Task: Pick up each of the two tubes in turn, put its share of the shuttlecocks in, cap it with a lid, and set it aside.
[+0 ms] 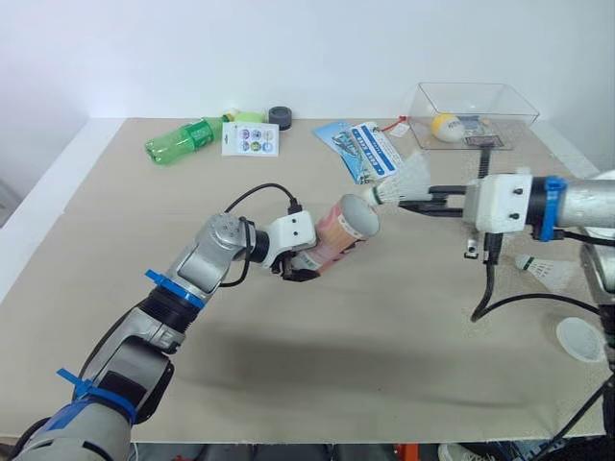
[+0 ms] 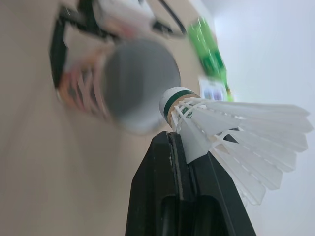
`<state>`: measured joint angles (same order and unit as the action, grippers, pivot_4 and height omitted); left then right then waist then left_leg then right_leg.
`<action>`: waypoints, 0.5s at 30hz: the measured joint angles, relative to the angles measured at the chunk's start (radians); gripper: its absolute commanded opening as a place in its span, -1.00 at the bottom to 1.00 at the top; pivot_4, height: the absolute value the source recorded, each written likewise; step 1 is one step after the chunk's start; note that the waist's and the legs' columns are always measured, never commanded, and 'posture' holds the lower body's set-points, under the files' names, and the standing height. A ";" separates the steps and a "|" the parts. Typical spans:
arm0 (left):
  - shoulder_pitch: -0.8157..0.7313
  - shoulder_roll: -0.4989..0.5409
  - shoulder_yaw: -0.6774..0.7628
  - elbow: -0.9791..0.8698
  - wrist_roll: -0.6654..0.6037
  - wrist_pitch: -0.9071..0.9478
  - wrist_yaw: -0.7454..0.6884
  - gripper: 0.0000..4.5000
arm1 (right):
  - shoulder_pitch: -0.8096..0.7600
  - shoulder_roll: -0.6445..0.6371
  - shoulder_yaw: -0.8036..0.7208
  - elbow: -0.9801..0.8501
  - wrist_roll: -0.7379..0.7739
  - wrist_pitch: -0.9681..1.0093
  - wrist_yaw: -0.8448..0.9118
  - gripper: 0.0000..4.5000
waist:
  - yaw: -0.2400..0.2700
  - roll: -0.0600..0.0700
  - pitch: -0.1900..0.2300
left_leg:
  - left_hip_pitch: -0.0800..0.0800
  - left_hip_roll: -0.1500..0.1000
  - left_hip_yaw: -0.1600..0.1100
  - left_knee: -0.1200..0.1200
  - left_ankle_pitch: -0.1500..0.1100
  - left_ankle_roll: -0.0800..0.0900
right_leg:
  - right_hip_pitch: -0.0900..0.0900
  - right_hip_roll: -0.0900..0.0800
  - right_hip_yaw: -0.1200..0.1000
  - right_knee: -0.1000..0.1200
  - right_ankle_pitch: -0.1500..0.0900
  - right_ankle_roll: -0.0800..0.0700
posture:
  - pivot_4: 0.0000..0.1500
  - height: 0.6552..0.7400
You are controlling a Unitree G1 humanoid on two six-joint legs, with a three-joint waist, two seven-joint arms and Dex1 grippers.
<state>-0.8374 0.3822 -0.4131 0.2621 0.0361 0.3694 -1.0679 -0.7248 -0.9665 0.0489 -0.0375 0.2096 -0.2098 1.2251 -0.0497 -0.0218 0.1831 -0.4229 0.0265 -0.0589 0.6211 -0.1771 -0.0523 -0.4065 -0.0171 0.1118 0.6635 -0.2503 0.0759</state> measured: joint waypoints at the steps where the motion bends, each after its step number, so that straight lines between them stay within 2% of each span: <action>1: 0.000 0.001 0.000 0.000 0.000 0.000 -0.004 0.61 | -0.015 0.004 0.009 0.002 -0.003 -0.017 0.012 -0.98 | 0.001 0.000 0.000 | 0.000 0.000 0.000 0.000 0.000 0.000 | 0.000 0.000 0.000 0.000 0.000 0.000 | 1.00 1.00; 10: -0.004 0.001 -0.001 0.003 0.004 0.002 -0.010 0.61 | -0.085 0.039 0.085 0.093 -0.061 -0.173 0.098 -0.98 | 0.001 0.000 0.000 | 0.000 0.000 0.000 0.000 0.000 0.000 | 0.000 0.000 0.000 0.000 0.000 -0.001 | 1.00 1.00; 13: -0.005 0.001 -0.001 0.003 0.004 0.003 -0.010 0.61 | -0.092 0.045 0.103 0.124 -0.073 -0.198 0.120 -0.59 | 0.001 0.000 0.000 | 0.000 0.000 0.000 0.000 0.000 0.000 | 0.000 0.000 0.000 0.000 0.000 -0.001 | 1.00 1.00; 14: -0.005 0.000 -0.001 0.003 0.004 0.003 -0.010 0.61 | -0.092 0.048 0.104 0.129 -0.072 -0.198 0.123 -0.33 | 0.001 0.000 0.000 | 0.000 0.000 0.000 0.000 0.000 0.000 | 0.000 0.000 0.000 0.000 0.000 -0.001 | 1.00 1.00; 15: -0.005 0.001 -0.001 0.003 0.004 0.004 -0.010 0.61 | -0.094 0.054 0.104 0.134 -0.071 -0.195 0.124 -0.18 | 0.001 0.000 0.000 | 0.000 0.000 0.000 0.000 0.000 0.000 | 0.000 0.000 0.000 0.000 0.001 -0.001 | 1.00 1.00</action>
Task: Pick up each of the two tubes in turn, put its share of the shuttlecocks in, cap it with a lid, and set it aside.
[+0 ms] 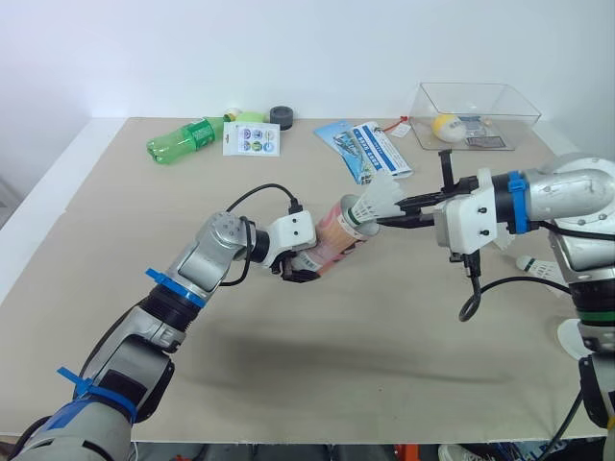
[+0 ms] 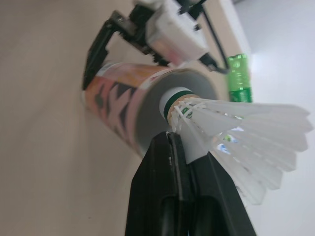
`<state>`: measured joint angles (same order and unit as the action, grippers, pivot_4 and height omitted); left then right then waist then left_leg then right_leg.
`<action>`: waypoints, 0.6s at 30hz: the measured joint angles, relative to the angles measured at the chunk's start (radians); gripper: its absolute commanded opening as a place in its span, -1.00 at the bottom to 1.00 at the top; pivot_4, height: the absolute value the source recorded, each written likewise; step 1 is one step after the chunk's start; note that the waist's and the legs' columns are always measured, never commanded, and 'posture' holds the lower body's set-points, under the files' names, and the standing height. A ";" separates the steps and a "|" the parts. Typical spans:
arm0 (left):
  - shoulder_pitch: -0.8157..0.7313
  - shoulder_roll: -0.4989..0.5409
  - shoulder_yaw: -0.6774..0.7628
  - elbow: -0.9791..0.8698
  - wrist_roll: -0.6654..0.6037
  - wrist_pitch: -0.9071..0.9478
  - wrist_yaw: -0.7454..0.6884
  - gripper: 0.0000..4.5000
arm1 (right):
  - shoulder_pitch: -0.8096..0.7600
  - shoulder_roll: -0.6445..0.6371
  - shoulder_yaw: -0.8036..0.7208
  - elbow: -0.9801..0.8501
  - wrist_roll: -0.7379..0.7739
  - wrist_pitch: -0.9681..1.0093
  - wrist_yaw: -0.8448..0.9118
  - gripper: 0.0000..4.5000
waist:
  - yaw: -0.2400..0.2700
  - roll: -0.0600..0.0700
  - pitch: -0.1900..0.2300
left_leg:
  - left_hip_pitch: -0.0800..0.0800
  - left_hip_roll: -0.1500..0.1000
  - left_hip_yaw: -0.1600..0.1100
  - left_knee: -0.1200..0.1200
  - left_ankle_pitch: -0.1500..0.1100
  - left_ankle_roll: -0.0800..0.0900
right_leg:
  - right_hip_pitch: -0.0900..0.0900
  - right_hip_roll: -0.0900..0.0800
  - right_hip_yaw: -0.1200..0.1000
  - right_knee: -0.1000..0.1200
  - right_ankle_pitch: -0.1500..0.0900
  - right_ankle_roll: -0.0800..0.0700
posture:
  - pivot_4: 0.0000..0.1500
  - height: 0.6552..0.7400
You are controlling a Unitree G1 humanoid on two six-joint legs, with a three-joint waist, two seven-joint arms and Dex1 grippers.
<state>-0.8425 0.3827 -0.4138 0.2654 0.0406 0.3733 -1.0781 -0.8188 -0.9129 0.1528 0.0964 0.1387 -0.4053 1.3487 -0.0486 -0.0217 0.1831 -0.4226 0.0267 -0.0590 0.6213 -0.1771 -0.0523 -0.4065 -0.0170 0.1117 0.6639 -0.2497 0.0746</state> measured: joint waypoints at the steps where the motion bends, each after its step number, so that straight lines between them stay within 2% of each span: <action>1: 0.000 0.000 0.000 0.000 0.001 0.001 0.000 0.61 | -0.006 0.011 0.000 0.006 0.005 0.005 0.000 0.03 | 0.000 0.000 0.000 | 0.000 0.000 0.000 0.000 0.000 0.000 | 0.000 0.000 0.000 0.000 0.000 0.000 | 1.00 1.00; 2: 0.000 0.000 0.000 0.000 0.001 0.001 0.000 0.61 | -0.011 0.014 0.000 0.006 0.011 0.010 -0.001 0.30 | 0.000 0.000 0.000 | 0.000 0.000 0.000 0.000 0.000 0.000 | 0.000 0.000 0.000 0.000 0.000 0.000 | 1.00 1.00; 3: 0.000 -0.001 0.000 0.000 0.001 0.003 0.001 0.61 | -0.016 0.014 -0.002 0.003 0.019 0.019 0.001 0.46 | 0.000 0.000 0.000 | 0.000 0.000 0.000 0.000 0.000 0.000 | 0.000 0.000 0.000 0.001 0.000 0.000 | 1.00 1.00; 4: 0.000 -0.001 0.000 0.000 0.001 0.003 0.001 0.61 | -0.016 0.014 -0.003 -0.001 0.030 0.034 0.001 0.76 | 0.000 0.000 0.000 | 0.000 0.000 0.000 0.000 0.000 0.000 | 0.000 0.000 0.000 0.001 0.000 0.000 | 1.00 1.00; 6: 0.000 -0.001 0.000 0.000 0.002 0.003 0.001 0.61 | -0.008 0.015 -0.012 -0.013 0.060 0.081 -0.005 0.98 | 0.000 0.000 0.000 | 0.000 0.000 0.000 0.000 0.000 0.000 | 0.000 0.000 0.000 0.001 0.000 0.000 | 1.00 1.00; 9: -0.001 -0.002 -0.001 0.000 0.002 0.003 0.001 0.61 | 0.018 0.017 -0.078 -0.043 0.144 0.232 -0.056 0.98 | 0.000 0.000 0.000 | 0.000 0.000 -0.001 0.000 0.000 0.000 | 0.000 0.000 0.000 0.001 0.003 -0.005 | 1.00 1.00; 12: -0.002 -0.003 -0.003 0.001 0.004 0.001 0.002 0.61 | 0.070 0.019 -0.199 -0.050 0.230 0.448 -0.186 0.98 | 0.002 0.000 0.000 | 0.000 0.000 -0.001 0.001 0.000 0.000 | 0.001 0.000 0.000 0.001 0.003 -0.006 | 1.00 1.00; 15: -0.007 -0.006 -0.011 0.002 0.017 -0.005 0.002 0.61 | 0.217 0.029 -0.344 -0.004 0.230 0.642 -0.415 0.98 | 0.005 -0.003 -0.002 | 0.000 0.000 -0.002 0.001 0.000 0.000 | 0.001 -0.001 -0.001 0.001 0.003 -0.006 | 1.00 1.00; 18: -0.011 -0.003 -0.010 0.002 0.021 -0.003 0.001 0.61 | 0.353 0.080 -0.420 0.042 0.198 0.718 -0.573 0.98 | 0.003 -0.002 -0.002 | 0.000 -0.001 -0.001 0.001 0.000 0.000 | 0.000 0.000 0.000 0.001 0.003 -0.005 | 1.00 1.00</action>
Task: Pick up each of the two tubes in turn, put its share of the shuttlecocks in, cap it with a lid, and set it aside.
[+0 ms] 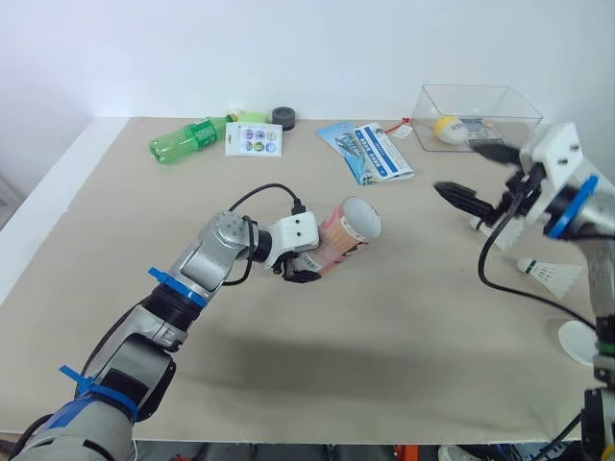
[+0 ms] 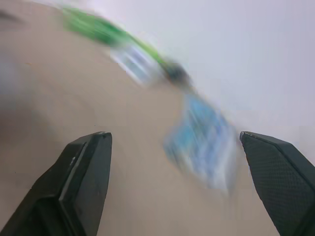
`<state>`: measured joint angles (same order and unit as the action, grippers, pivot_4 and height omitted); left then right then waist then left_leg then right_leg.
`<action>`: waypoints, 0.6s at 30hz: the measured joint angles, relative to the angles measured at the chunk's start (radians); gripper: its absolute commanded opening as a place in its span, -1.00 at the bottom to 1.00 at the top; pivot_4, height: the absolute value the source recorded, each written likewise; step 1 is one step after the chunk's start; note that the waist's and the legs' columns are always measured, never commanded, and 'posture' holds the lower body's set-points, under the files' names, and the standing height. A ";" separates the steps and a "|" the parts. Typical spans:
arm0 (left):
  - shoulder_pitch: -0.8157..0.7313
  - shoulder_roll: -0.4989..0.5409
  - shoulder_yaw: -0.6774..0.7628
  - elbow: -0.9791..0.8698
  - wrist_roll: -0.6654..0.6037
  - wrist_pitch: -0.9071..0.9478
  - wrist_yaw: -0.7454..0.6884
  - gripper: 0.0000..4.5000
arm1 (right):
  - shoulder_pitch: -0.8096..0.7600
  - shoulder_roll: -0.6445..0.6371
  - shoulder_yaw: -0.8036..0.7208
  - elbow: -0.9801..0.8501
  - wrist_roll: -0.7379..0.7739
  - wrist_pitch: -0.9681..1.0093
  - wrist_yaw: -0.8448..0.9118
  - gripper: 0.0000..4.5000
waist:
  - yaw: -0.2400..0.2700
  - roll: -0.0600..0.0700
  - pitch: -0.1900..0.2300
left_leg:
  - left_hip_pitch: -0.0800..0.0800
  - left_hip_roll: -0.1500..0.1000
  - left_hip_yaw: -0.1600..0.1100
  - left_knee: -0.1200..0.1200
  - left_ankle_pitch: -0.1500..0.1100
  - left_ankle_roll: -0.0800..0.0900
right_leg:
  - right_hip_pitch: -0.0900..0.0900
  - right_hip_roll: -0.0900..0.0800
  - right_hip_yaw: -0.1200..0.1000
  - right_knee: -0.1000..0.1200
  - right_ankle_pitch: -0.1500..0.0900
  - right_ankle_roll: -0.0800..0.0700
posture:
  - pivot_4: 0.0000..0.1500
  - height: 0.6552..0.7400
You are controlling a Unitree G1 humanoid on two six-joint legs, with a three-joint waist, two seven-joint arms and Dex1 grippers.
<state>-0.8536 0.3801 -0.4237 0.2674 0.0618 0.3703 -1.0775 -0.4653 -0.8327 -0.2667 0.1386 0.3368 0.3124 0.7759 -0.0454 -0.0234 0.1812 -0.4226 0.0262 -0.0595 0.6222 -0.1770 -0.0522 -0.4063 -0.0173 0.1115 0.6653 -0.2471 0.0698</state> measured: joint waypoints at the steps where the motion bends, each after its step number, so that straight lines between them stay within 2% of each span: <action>1: -0.001 0.000 0.000 0.000 0.001 0.000 0.000 0.61 | 0.048 0.029 -0.029 0.000 -0.003 0.012 -0.049 0.98 | -0.001 0.001 0.000 | 0.000 0.000 0.000 0.000 0.000 0.000 | 0.000 0.000 0.000 0.000 -0.001 0.002 | 1.00 1.00; 5: 0.000 -0.004 -0.001 -0.003 0.004 0.004 0.001 0.61 | 0.179 0.081 -0.097 -0.037 0.001 0.019 -0.129 0.98 | -0.002 0.003 0.000 | 0.000 0.000 0.000 0.001 0.001 0.001 | 0.000 0.000 0.001 0.001 -0.002 0.006 | 1.00 1.00; 10: 0.012 -0.006 0.000 -0.024 0.004 0.022 0.002 0.61 | 0.310 0.077 -0.193 -0.115 0.073 -0.021 -0.057 0.98 | -0.002 0.003 0.000 | 0.000 -0.001 0.000 0.002 0.001 0.001 | 0.001 0.000 0.001 0.000 -0.002 0.007 | 1.00 1.00; 18: 0.031 -0.007 0.001 -0.058 0.005 0.045 0.005 0.61 | 0.480 0.023 -0.332 -0.057 0.080 -0.110 0.027 0.98 | -0.002 0.003 0.000 | 0.001 -0.001 0.001 0.002 0.001 0.001 | 0.002 0.000 0.001 0.000 -0.002 0.007 | 1.00 1.00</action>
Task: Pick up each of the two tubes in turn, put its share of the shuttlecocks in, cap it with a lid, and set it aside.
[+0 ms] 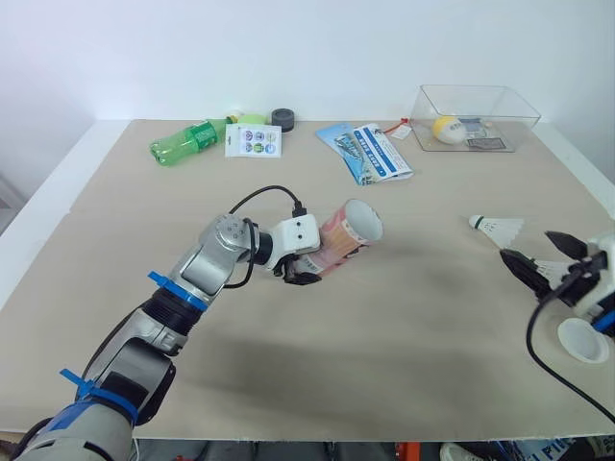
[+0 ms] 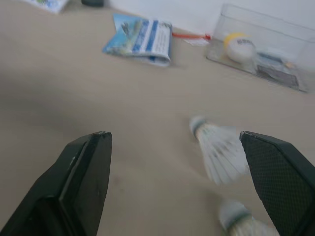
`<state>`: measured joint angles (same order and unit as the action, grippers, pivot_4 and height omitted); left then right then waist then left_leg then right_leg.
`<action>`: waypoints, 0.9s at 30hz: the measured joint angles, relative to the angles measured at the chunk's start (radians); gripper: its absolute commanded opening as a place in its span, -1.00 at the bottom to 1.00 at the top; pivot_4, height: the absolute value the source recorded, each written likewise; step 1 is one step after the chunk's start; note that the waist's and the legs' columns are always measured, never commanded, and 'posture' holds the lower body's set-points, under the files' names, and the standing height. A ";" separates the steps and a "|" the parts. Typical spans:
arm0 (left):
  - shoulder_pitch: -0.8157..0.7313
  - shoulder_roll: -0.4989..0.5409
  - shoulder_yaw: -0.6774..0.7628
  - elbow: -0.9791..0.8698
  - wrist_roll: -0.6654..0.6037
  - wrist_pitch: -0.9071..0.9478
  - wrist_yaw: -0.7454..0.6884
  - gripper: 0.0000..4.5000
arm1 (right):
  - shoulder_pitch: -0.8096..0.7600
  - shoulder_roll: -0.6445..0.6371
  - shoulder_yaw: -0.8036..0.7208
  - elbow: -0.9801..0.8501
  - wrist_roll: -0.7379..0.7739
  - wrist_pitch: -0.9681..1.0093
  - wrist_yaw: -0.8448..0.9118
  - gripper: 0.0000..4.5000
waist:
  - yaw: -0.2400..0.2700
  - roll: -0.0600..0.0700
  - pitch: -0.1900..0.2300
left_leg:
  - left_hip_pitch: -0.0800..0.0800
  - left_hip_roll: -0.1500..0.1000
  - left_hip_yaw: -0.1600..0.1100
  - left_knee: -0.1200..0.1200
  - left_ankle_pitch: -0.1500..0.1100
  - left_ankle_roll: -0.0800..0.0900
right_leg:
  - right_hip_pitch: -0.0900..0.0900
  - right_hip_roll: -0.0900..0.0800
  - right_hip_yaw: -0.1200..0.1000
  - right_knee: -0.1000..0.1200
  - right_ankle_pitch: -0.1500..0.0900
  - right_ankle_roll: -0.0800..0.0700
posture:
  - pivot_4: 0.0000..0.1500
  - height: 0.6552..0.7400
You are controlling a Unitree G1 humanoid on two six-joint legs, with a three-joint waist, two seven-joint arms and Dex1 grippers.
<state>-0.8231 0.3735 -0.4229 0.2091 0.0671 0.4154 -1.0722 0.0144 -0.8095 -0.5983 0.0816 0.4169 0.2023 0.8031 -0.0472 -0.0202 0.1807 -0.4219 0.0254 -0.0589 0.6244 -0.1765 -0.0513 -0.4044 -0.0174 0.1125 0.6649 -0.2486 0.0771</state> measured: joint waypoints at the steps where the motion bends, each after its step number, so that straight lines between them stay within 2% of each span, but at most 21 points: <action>1: 0.003 0.001 0.001 -0.006 0.000 0.005 0.001 0.61 | 0.015 -0.002 -0.005 0.012 0.000 -0.006 0.005 0.98 | 0.000 0.000 0.000 | 0.000 0.000 0.000 0.000 0.000 0.000 | 0.000 0.000 0.000 0.000 0.000 0.000 | 1.00 1.00; 12: 0.044 0.007 0.002 -0.080 0.001 0.048 0.021 0.61 | 0.030 -0.024 -0.034 0.086 -0.005 -0.014 -0.007 0.98 | -0.001 0.001 0.000 | 0.001 0.000 0.001 0.000 0.000 0.000 | 0.000 0.000 0.001 0.000 0.000 0.000 | 1.00 1.00; 27: 0.056 0.006 0.002 -0.103 0.001 0.066 0.025 0.61 | 0.013 -0.024 -0.046 0.182 -0.015 0.009 -0.117 0.98 | -0.001 0.001 -0.001 | 0.001 -0.001 0.001 0.001 0.000 0.000 | 0.001 0.000 0.001 0.000 0.000 0.000 | 1.00 1.00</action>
<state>-0.7674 0.3798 -0.4211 0.1063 0.0685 0.4810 -1.0468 0.0271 -0.8332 -0.6446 0.2638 0.4014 0.2116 0.6861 -0.0481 -0.0192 0.1802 -0.4208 0.0249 -0.0581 0.6250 -0.1764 -0.0512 -0.4038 -0.0178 0.1135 0.6649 -0.2481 0.0775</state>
